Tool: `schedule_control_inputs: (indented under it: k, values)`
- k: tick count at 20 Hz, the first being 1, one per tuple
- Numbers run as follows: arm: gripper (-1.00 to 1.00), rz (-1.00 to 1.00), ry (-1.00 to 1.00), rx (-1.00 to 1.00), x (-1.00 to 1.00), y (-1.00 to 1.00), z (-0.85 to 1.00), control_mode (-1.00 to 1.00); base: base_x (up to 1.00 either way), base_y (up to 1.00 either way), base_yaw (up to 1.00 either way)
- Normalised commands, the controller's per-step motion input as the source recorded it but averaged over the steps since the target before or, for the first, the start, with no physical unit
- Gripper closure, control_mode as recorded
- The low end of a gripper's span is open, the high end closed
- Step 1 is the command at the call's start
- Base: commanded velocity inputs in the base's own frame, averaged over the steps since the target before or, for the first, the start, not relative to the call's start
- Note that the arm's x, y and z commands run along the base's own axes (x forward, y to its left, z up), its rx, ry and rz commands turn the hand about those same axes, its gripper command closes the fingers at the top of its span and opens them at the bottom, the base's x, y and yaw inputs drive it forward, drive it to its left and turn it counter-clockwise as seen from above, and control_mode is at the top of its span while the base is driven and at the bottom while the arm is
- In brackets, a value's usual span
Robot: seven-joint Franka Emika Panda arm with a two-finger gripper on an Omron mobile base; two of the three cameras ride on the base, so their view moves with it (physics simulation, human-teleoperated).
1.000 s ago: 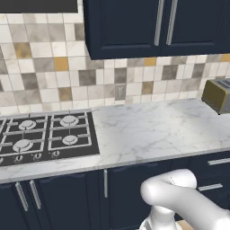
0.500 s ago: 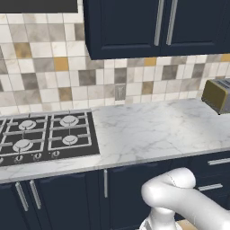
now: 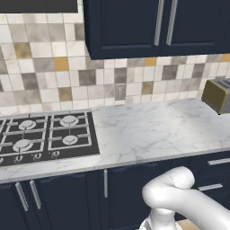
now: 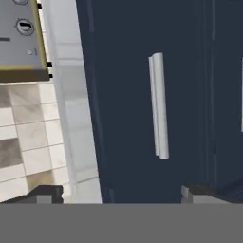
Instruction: Take the tongs from the drawer on the right and place them on the dining counter next to the tray containing the hot dog.
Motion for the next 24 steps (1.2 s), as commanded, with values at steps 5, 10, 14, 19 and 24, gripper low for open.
schedule_control_inputs:
  k: [5, 10, 14, 19, 24]
  values:
    - [-1.0, 0.0, 0.0, 0.0, 0.08, -0.02, -0.35, -1.0, 0.0, 0.0, 0.0]
    - [-1.0, 0.0, 0.0, 0.0, 0.13, -0.08, -0.29, -1.0, 0.0, 0.0, 0.0]
    - [-1.0, 0.0, 0.0, 0.01, 0.23, -0.15, -0.2, -1.0, 0.0, 0.0, 0.0]
    - [-1.0, 0.0, 0.0, 0.01, 0.27, -0.15, -0.21, -1.0, 0.0, 0.0, 0.0]
    - [-1.0, 0.0, 0.0, 0.0, 0.27, -0.03, -0.29, -1.0, 0.0, 0.0, 0.0]
